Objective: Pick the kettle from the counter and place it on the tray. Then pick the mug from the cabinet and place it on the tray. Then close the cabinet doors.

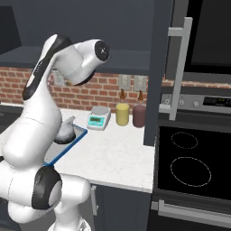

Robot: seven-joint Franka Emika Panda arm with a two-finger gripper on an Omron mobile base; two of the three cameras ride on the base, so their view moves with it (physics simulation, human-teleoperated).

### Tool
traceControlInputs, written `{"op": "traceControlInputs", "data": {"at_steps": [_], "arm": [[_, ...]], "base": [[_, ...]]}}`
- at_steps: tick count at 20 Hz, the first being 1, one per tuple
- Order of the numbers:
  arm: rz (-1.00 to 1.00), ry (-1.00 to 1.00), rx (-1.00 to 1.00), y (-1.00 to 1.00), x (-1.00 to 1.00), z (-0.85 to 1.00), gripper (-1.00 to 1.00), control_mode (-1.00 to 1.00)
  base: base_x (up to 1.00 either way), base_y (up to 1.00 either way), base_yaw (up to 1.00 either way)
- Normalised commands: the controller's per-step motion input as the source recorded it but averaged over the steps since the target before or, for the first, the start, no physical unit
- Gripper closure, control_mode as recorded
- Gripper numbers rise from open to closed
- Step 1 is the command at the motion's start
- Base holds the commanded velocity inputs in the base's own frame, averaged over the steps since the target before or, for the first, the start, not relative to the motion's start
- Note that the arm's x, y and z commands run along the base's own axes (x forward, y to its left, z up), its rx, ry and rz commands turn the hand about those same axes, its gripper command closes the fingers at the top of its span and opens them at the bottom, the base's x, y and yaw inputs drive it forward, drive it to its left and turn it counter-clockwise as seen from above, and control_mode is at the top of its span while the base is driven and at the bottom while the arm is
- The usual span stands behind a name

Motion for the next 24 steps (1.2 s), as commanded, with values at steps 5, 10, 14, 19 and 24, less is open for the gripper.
{"op": "traceControlInputs", "data": {"at_steps": [5, 10, 14, 19, 24], "arm": [[-0.04, 0.00, 0.13, 0.20, -1.00, -0.14, 1.00, -1.00], [0.00, 0.03, 0.03, 0.37, -0.90, -0.73, 1.00, -1.00], [0.00, 0.13, 0.00, 0.30, -0.28, -1.00, 1.00, -1.00], [0.03, 0.10, 0.00, 0.17, 0.00, -0.94, 1.00, -1.00], [0.05, 0.09, 0.00, 0.05, 0.18, -0.75, 1.00, -1.00]], "base": [[0.00, 0.00, 0.00], [0.00, 0.00, 0.00], [0.00, 0.00, 0.00], [0.00, 0.00, 0.00], [0.00, 0.00, 0.00]]}}
